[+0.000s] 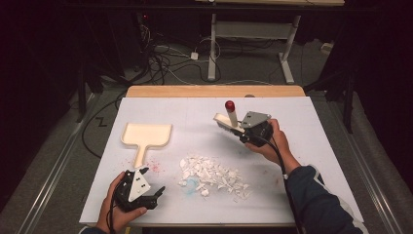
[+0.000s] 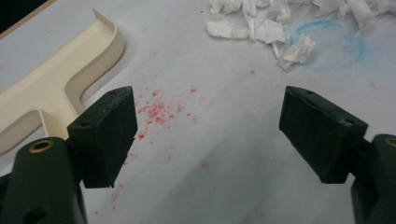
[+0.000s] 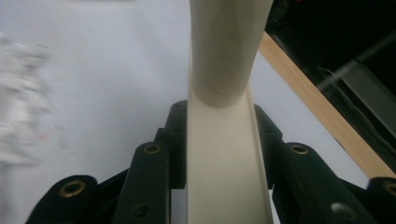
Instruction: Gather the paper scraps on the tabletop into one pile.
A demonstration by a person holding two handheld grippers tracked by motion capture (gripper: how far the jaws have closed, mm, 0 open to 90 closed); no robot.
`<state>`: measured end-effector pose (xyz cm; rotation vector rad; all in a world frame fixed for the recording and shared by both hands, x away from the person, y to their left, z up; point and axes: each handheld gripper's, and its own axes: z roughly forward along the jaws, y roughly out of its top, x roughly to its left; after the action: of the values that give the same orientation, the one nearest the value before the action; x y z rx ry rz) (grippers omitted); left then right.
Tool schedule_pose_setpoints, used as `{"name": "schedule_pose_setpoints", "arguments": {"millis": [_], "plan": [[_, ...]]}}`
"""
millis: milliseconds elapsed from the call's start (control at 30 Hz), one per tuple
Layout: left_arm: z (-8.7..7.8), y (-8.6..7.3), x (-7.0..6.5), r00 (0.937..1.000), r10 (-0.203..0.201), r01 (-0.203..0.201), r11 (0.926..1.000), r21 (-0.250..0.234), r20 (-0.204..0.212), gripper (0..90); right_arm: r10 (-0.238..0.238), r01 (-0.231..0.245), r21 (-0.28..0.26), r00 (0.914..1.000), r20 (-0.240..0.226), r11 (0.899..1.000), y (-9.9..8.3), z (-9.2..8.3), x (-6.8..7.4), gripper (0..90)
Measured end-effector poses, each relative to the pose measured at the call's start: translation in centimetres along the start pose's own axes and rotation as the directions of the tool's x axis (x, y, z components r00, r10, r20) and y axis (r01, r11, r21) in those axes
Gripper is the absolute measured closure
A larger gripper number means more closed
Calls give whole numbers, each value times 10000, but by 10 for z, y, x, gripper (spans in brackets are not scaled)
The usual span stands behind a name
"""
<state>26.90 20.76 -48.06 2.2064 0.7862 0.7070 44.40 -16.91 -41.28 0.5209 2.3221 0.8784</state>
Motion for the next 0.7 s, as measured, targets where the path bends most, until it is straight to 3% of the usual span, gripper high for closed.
{"name": "schedule_pose_setpoints", "arguments": {"millis": [100,200,267,400,567,667,700], "plan": [[1,1,-1,10000,83,-83,10000,35,35,185,132,-177,643,9975,687,9978,-8,12,-6,681],[2,1,-1,9999,101,-101,9999,71,98,185,337,-372,726,9983,485,9967,-11,20,-5,681],[3,1,-1,9999,80,-81,9999,80,105,185,119,-137,779,9996,245,9969,-8,25,2,681],[2,2,-2,9997,193,-194,9998,86,122,186,-468,509,661,9970,-617,9965,0,25,28,680],[1,1,-3,9995,265,-265,9996,26,170,185,-1312,1372,135,9682,-2132,9904,0,-3,61,678],[0,2,-4,9994,311,-311,9995,-32,180,185,-1513,1492,-277,9549,-2555,9884,-3,-24,71,681],[0,2,-4,9993,327,-326,9995,-39,190,185,-1449,1398,-383,9555,-2571,9894,-4,-31,72,681]]}}
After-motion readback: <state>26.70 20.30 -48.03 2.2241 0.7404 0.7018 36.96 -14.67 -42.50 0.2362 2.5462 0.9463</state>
